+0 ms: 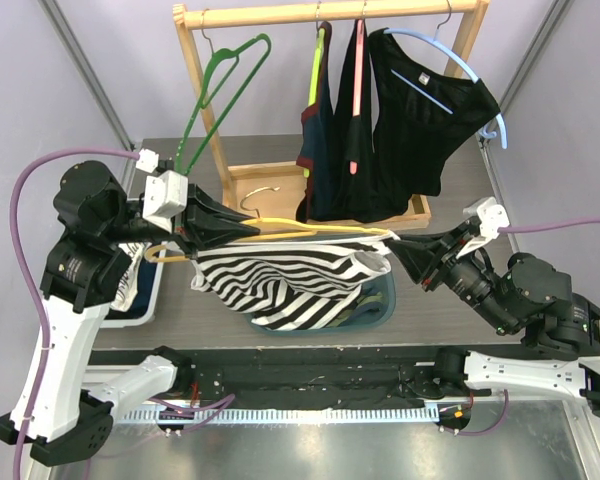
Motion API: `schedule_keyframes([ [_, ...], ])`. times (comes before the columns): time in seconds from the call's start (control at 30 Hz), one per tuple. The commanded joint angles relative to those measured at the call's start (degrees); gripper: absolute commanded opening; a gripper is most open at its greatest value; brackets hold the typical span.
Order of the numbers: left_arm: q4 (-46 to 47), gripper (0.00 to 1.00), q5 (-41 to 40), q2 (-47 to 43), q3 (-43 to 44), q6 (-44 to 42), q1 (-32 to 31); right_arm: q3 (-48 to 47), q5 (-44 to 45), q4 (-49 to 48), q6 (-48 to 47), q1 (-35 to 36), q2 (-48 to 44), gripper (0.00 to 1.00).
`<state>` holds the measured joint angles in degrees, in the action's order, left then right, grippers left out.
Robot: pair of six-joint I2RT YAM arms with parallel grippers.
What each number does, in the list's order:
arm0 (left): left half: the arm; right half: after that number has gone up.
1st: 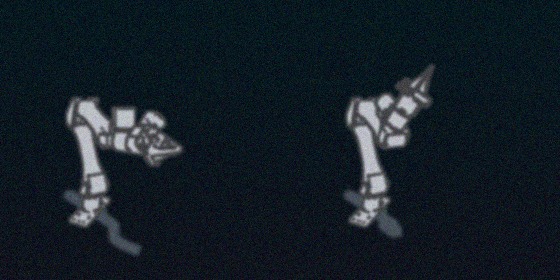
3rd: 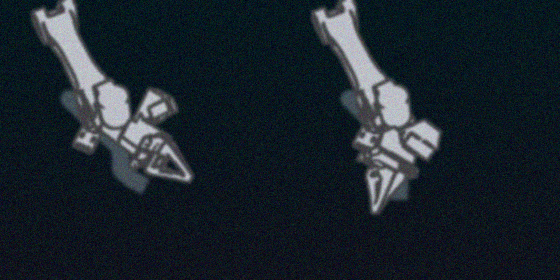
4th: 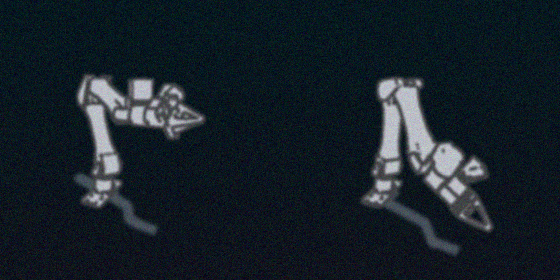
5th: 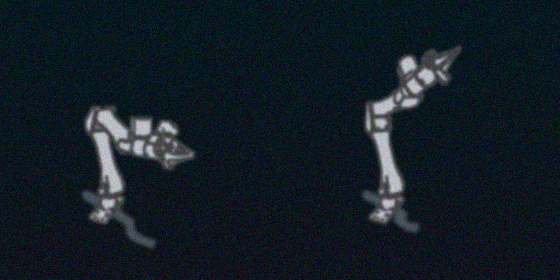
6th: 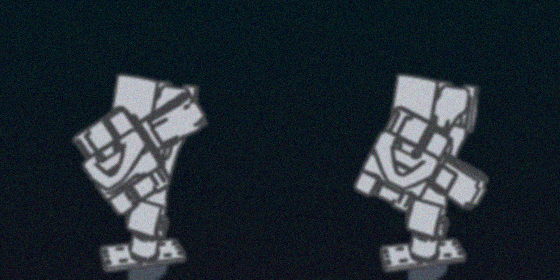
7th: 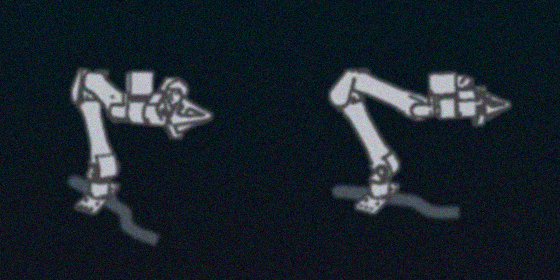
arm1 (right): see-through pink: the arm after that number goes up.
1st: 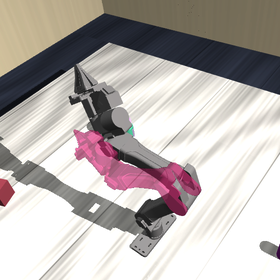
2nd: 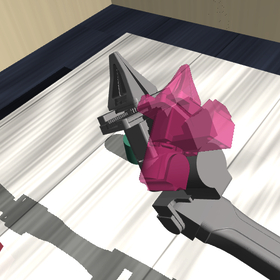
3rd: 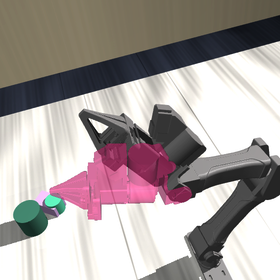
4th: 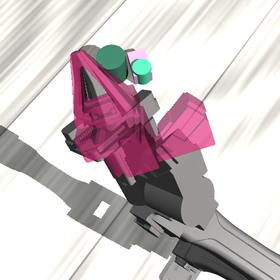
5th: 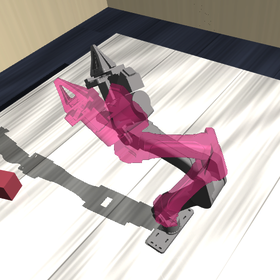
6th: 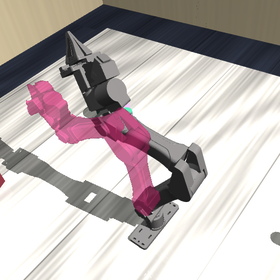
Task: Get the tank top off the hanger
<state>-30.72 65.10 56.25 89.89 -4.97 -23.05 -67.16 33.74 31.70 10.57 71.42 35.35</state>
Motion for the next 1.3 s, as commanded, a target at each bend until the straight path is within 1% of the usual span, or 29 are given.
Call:
schedule_keyframes([
  [0.0,2.3,0.0,1.6,-1.1,2.0,0.2,0.3,-1.0,2.6,0.9,1.6,-0.1,-1.4,0.22],
  [0.1,2.3,0.0,1.5,-1.2,1.8,0.1,0.4,-1.9,3.4,3.0,2.3,-0.1,-2.5,0.19],
  [0.17,2.3,0.0,1.6,-1.3,1.4,0.1,0.5,-2.5,4.2,4.8,2.9,-0.1,-3.0,0.19],
  [0.2,2.2,0.0,1.6,-1.5,1.4,0.1,0.5,-2.5,4.6,5.4,3.3,-0.1,-3.4,0.19],
  [0.27,2.3,0.0,1.7,-1.5,1.3,0.1,0.5,-2.8,4.8,6.9,3.6,-0.1,-4.5,0.24],
  [0.37,2.2,0.0,1.6,-1.6,1.3,0.1,0.5,-2.8,6.9,8.9,4.5,-0.1,-6.1,0.25],
  [0.5,2.3,0.0,1.6,-1.5,1.2,0.0,0.5,-2.6,8.9,10.5,5.3,-0.1,-7.8,0.19],
  [0.57,2.2,0.0,1.7,-1.5,1.2,0.0,0.5,-2.1,7.7,10.4,5.4,-0.1,-8.0,0.19],
  [0.6,2.2,0.0,1.7,-1.4,1.2,0.0,0.5,-1.8,6.2,10.0,5.3,0.0,-7.8,0.25],
  [0.67,2.2,0.0,1.8,-1.4,1.3,0.0,0.6,-1.3,1.6,9.7,4.8,-0.1,-5.7,0.32],
  [0.7,2.2,0.0,1.8,-1.2,1.5,0.1,0.6,-1.1,-0.2,8.7,4.7,-0.1,-4.8,0.4],
  [0.73,2.2,0.0,1.8,-1.2,1.5,0.1,0.7,-0.4,-2.0,8.0,4.4,-0.1,-4.0,0.44],
  [0.77,2.2,0.0,1.7,-1.2,1.5,0.1,0.7,0.1,-5.7,6.5,4.0,-0.1,-2.7,0.5],
  [0.9,2.2,0.0,1.7,-1.6,1.3,0.1,0.9,1.8,-12.7,2.7,4.5,-0.1,-0.5,0.54],
  [1.0,2.2,0.0,1.8,-1.8,1.1,0.1,0.9,1.8,-15.1,1.8,4.7,-0.1,1.1,0.56],
  [1.07,2.3,0.0,1.8,-1.8,1.0,0.0,0.8,1.5,-15.8,1.4,4.8,-0.1,1.6,0.57],
  [1.13,2.3,0.0,2.0,-1.8,1.1,0.0,0.9,1.3,-14.6,1.2,4.9,-0.1,2.1,0.57],
  [1.2,2.2,0.0,2.1,-1.8,1.0,0.0,0.8,1.9,-13.7,-0.7,4.8,-0.1,1.5,0.59],
  [1.27,2.2,0.0,2.2,-1.9,0.8,0.1,0.9,3.3,-11.0,-3.6,4.8,-0.1,0.4,0.6],
])
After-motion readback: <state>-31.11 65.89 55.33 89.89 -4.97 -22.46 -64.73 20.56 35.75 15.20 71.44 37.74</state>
